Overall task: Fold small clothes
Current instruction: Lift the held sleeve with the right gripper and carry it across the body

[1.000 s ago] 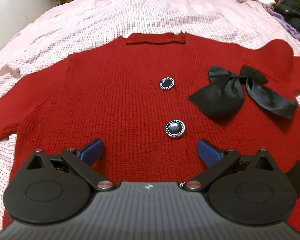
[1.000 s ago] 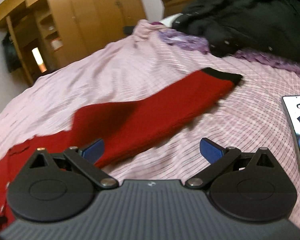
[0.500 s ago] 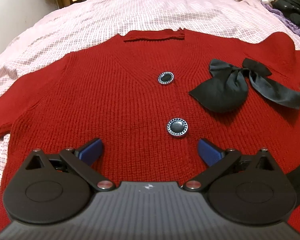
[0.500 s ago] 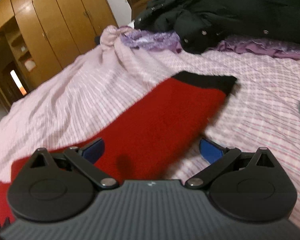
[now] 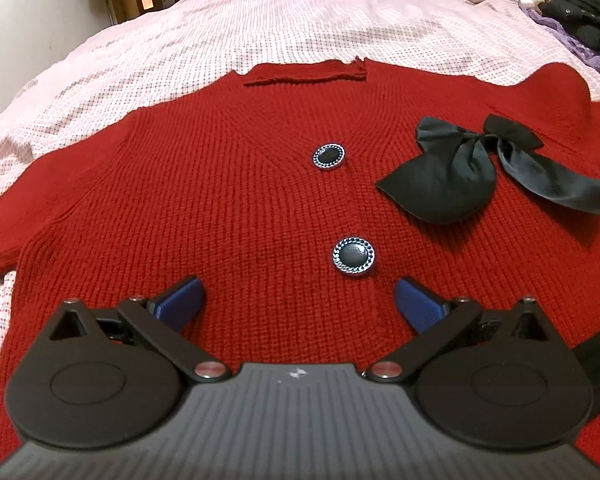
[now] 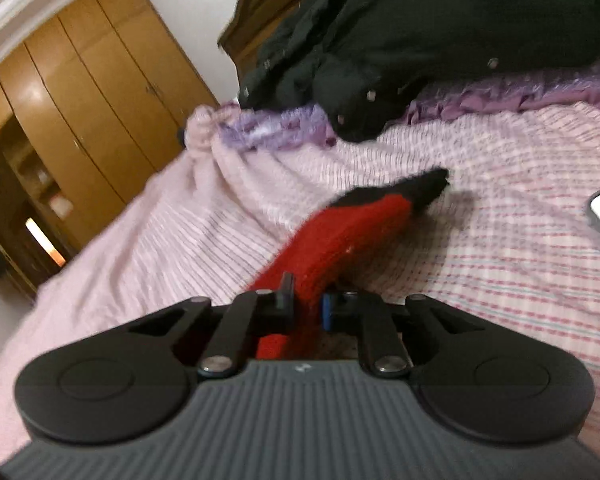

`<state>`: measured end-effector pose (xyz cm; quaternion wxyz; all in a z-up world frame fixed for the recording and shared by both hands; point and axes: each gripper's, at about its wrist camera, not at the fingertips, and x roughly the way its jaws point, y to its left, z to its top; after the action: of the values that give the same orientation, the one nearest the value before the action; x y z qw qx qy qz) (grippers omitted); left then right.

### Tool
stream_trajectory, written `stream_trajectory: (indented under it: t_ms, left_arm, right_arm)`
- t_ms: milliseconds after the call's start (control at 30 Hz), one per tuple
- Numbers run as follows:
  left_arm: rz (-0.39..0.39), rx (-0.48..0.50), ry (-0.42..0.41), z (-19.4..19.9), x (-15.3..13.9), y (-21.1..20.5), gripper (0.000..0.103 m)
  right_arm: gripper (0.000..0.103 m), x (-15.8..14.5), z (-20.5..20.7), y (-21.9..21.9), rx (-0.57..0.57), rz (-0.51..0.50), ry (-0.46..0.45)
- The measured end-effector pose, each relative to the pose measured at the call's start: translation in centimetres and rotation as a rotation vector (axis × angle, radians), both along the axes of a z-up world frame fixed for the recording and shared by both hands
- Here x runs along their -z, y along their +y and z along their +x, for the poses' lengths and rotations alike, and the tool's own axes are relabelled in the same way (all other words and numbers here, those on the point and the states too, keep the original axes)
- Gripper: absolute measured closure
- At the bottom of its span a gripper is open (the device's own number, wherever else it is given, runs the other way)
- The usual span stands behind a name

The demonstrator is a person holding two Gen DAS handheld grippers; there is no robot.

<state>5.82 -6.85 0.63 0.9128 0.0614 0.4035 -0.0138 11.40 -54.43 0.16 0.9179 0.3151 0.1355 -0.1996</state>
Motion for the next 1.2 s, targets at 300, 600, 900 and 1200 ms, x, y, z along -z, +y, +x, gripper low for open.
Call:
stream_trajectory:
  t_ms: [300,600,900,1200]
  left_arm:
    - [-0.025,0.025,0.005,0.0,-0.8,0.7,0.0]
    - [-0.054,0.057,0.024,-1.1,-3.4,2.9,0.0]
    - [0.001,0.003,-0.011,-2.5,-5.0,6.3,0.0]
    - [-0.019,-0.089,-0.037,-3.3,-6.1,11.6,0.0]
  right_arm:
    - [0.089,-6.2,-3.7,3.1,-0.062,-0.123,-0.114]
    - [0.089,-11.2,-4.9,9.6,-0.224,-0.169,-0.166]
    - [0.089,-13.4,-2.4,17.0,-0.335,-0.226,-0.179]
    - [0.089,-14.1,-0.2,25.9,-0.436,-0.271,-0.207]
